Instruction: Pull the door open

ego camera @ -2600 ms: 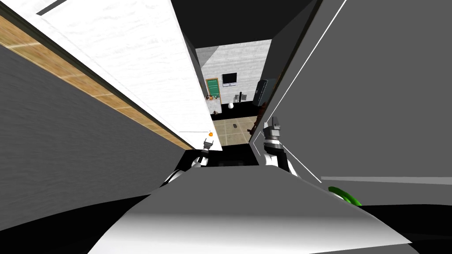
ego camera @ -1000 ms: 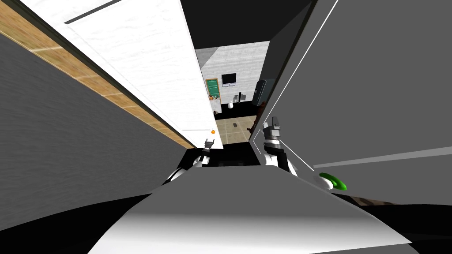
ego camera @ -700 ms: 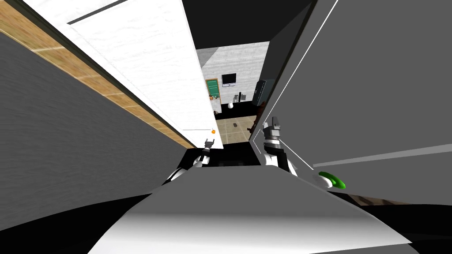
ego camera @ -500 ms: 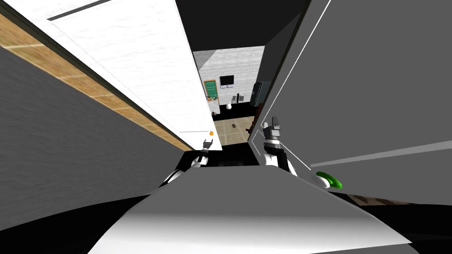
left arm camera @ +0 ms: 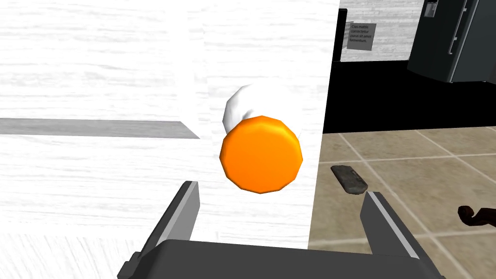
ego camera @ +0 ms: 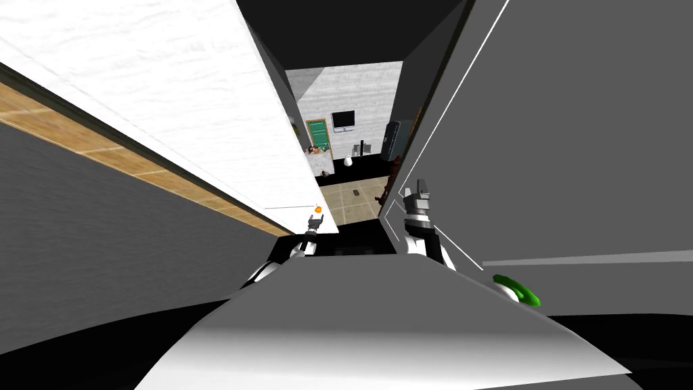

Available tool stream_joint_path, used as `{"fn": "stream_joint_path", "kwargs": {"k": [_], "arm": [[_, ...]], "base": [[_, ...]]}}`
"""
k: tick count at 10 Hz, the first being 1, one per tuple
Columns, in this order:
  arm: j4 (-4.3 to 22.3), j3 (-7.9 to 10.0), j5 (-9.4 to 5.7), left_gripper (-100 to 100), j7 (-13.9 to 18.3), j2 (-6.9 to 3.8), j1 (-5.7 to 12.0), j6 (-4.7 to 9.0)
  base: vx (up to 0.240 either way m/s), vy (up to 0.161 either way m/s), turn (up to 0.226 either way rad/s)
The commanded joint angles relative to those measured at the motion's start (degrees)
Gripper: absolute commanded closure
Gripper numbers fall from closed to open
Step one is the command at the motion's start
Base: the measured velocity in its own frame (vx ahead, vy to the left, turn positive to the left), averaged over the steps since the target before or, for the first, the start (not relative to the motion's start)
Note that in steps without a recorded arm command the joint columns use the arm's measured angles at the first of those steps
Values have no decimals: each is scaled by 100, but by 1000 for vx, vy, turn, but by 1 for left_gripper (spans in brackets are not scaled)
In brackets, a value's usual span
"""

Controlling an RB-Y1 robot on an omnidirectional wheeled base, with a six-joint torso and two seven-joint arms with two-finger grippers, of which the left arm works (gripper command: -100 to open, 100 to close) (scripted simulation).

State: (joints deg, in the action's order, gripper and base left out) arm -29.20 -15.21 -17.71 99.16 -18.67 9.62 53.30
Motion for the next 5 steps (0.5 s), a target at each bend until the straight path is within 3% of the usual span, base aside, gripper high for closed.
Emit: {"fn": "stream_joint_path", "kwargs": {"k": [1, 2, 3, 5], "arm": [[170, 71, -49, -100, 89, -107, -55, 102], [170, 71, -49, -100, 89, -107, -55, 102], [227, 134, -92, -100, 179, -220, -122, 187], [278, 191, -132, -100, 261, -324, -183, 265]], "base": [[82, -34, -217], [107, -24, -86], [158, -19, -138], [186, -19, -126]]}}
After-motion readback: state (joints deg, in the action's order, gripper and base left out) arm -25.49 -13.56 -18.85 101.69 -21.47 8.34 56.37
